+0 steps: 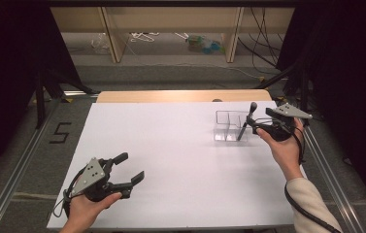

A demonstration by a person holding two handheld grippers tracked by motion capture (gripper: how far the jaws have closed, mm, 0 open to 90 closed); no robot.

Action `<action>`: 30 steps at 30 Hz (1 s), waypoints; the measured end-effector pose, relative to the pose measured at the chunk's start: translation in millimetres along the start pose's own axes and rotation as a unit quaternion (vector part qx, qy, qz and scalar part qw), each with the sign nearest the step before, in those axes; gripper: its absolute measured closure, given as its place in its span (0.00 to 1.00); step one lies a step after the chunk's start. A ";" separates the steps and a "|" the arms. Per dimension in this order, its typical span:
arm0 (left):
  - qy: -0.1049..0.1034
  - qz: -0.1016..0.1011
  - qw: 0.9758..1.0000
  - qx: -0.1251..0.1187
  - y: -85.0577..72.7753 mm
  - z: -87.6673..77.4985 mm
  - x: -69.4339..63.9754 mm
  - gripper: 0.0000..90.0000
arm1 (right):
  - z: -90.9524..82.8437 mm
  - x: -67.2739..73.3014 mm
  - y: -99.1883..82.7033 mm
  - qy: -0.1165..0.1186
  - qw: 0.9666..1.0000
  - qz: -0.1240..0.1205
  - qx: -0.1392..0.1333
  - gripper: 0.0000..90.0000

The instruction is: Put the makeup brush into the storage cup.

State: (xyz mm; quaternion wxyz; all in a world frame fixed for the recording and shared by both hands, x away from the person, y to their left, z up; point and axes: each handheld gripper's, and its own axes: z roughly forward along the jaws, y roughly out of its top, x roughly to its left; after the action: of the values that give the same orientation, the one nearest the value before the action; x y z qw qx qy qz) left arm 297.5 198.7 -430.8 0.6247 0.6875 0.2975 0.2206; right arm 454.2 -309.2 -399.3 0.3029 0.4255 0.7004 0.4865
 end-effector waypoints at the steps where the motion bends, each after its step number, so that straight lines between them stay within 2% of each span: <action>1: 0.000 0.000 1.000 0.000 -0.1 0.1 0.2 0.20 | -1.9 1.2 -0.4 0.001 1.000 -0.008 0.000 0.17; 4: 0.001 0.000 1.000 0.000 0.1 0.1 0.3 0.20 | -7.9 7.0 -1.8 0.012 1.000 -0.006 0.004 0.17; 8: 0.002 0.000 1.000 0.000 0.0 -0.1 0.8 0.20 | -15.0 15.0 -4.3 0.029 1.000 -0.003 -0.004 0.17; 13: 0.004 -0.003 1.000 0.000 -0.2 -0.2 1.5 0.20 | -24.3 27.1 -7.1 0.053 0.998 -0.016 -0.010 0.17; 14: 0.003 0.001 1.000 -0.001 0.0 -0.3 2.3 0.20 | -26.2 30.2 -7.8 0.062 0.998 -0.012 -0.016 0.17; 16: 0.004 0.002 1.000 -0.001 0.2 -0.4 2.8 0.20 | -29.4 34.0 -8.9 0.073 0.996 -0.021 -0.036 0.17; 25: 0.012 0.000 1.000 -0.001 0.1 -1.3 5.6 0.20 | -47.2 54.0 -16.2 0.106 0.993 -0.036 -0.038 0.17; 30: 0.013 0.000 1.000 0.000 -0.2 -1.6 7.4 0.20 | -56.5 61.4 -22.5 0.121 0.991 -0.031 -0.042 0.17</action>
State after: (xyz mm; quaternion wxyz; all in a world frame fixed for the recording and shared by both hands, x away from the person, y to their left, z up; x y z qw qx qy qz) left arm 301.8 204.9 -431.3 0.6205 0.6850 0.3051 0.2295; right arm 372.2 -282.1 -401.7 0.2490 0.3284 0.7238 0.5534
